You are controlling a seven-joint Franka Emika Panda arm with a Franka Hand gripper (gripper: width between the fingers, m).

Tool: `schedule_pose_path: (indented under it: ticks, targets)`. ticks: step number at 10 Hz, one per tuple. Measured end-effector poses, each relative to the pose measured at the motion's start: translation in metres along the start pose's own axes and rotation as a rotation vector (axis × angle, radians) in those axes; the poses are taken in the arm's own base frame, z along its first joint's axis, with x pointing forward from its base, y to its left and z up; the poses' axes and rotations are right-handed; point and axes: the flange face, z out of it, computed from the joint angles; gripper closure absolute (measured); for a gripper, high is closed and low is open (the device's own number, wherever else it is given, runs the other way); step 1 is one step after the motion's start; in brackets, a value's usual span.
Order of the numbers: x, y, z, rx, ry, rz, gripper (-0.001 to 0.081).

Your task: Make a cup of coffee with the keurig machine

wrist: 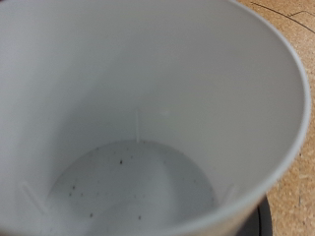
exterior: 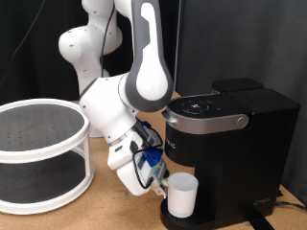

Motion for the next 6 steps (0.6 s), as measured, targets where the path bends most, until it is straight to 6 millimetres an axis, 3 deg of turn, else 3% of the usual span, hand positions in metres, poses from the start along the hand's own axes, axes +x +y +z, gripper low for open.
schedule_pose_path:
  ticks: [1,3,6]
  targets:
    - [-0.003,0.002,-0.003,0.001,-0.004,0.001,0.0324]
    - [-0.012,0.008,-0.020,0.025,-0.016,-0.007,0.0065]
    - [-0.022,0.019,-0.055,0.068,-0.013,0.014,0.0003]
